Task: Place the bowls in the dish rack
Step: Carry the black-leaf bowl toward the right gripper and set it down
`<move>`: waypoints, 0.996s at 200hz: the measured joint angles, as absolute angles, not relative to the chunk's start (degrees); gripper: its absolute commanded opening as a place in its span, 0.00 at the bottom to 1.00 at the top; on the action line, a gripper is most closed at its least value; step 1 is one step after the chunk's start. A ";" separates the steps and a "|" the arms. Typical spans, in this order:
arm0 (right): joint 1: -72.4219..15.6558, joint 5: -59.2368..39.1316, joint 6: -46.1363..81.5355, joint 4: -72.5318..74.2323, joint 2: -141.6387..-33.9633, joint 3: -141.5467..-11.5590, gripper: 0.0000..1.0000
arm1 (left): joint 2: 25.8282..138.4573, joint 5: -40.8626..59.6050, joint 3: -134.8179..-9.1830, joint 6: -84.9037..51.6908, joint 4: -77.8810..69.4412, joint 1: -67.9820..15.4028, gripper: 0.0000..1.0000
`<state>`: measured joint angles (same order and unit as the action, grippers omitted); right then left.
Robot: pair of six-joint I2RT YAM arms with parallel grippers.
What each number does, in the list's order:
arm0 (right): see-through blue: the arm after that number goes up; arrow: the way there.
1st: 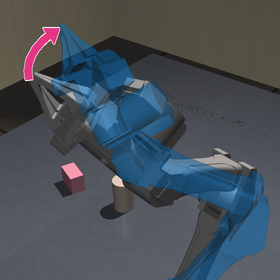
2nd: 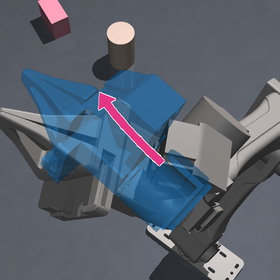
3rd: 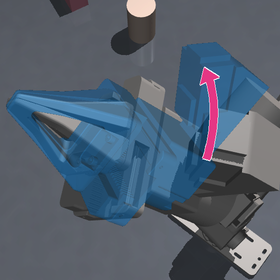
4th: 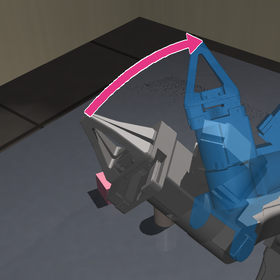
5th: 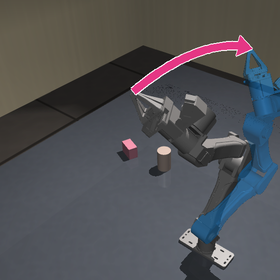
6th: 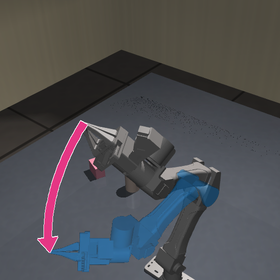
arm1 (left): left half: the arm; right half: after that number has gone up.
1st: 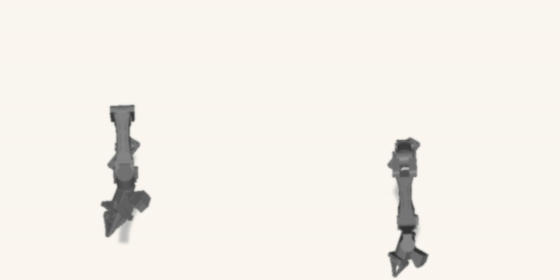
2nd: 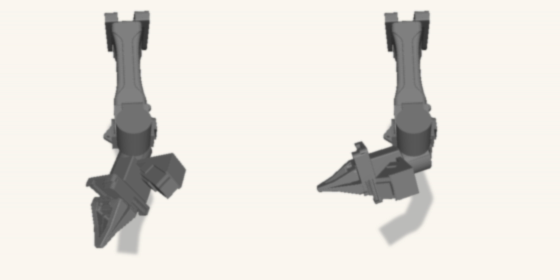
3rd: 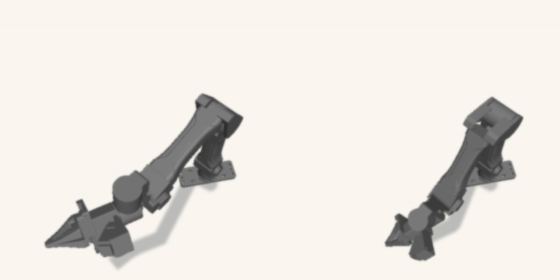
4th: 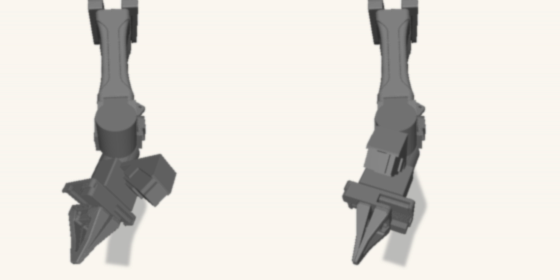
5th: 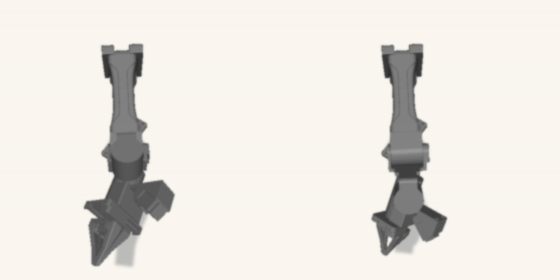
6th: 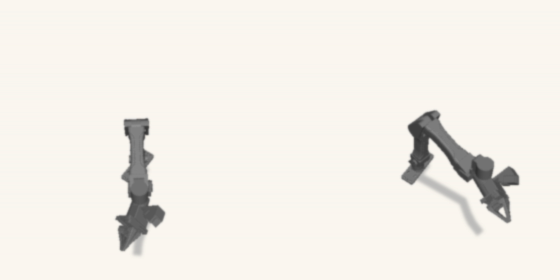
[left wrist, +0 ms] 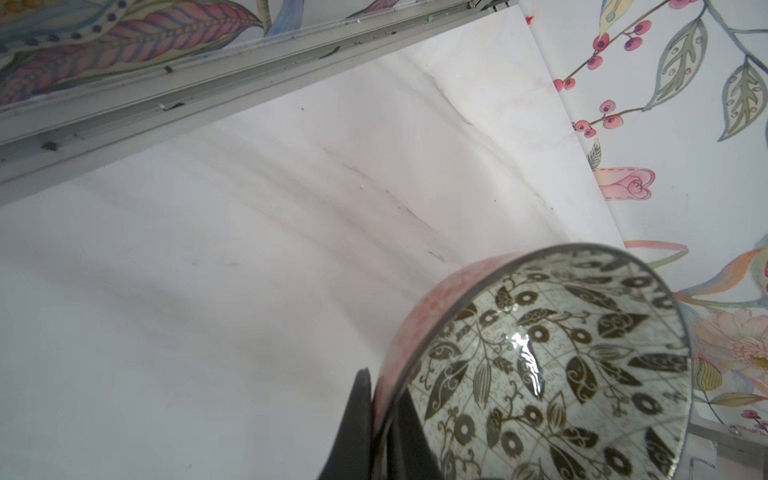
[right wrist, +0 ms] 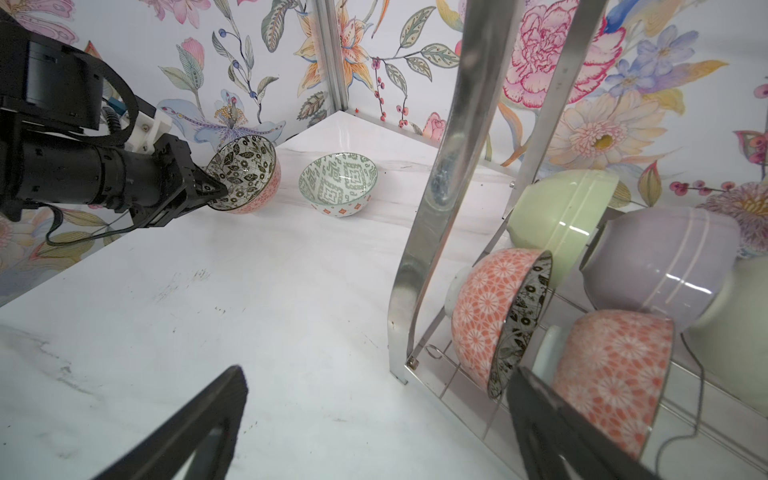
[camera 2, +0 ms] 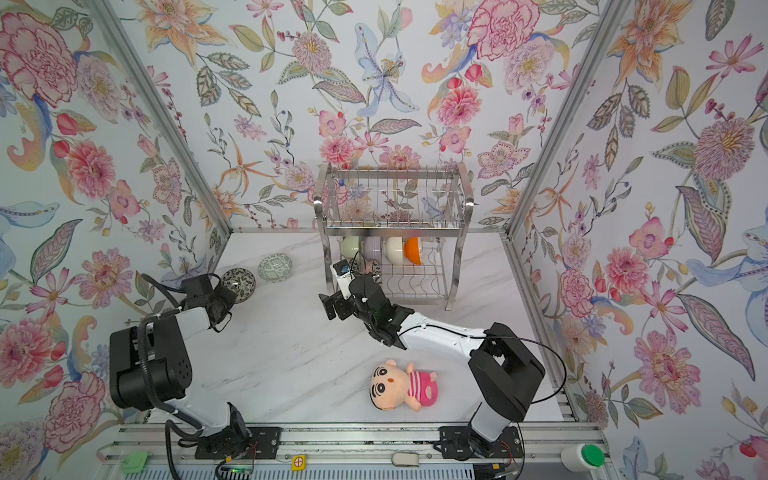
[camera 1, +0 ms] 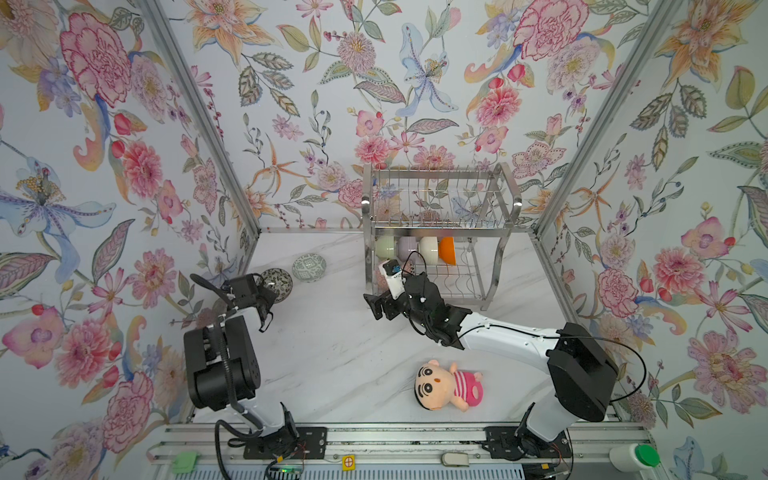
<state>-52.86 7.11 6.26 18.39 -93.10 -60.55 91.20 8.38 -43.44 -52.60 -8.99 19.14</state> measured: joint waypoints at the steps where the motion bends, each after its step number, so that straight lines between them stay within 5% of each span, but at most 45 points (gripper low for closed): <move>1: -52.88 7.14 6.22 18.39 -93.01 -60.49 0.99 | 91.00 8.36 -43.29 -52.49 -8.93 19.11 0.00; 57: -53.21 6.42 4.25 19.09 -89.71 -58.13 0.99 | 76.07 8.64 -34.87 -48.25 -3.44 14.50 0.00; 105: -52.84 6.57 3.42 16.36 -88.14 -57.63 0.99 | 68.77 9.61 -34.13 -42.74 1.39 1.52 0.00; 199: -49.01 9.50 3.86 10.41 -80.36 -51.20 0.99 | 70.63 9.23 -34.00 -36.40 10.92 -17.37 0.00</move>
<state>-49.01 9.50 3.86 10.41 -80.36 -51.20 70.63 9.23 -34.00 -36.40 10.92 -17.37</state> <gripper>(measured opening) 0.992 0.091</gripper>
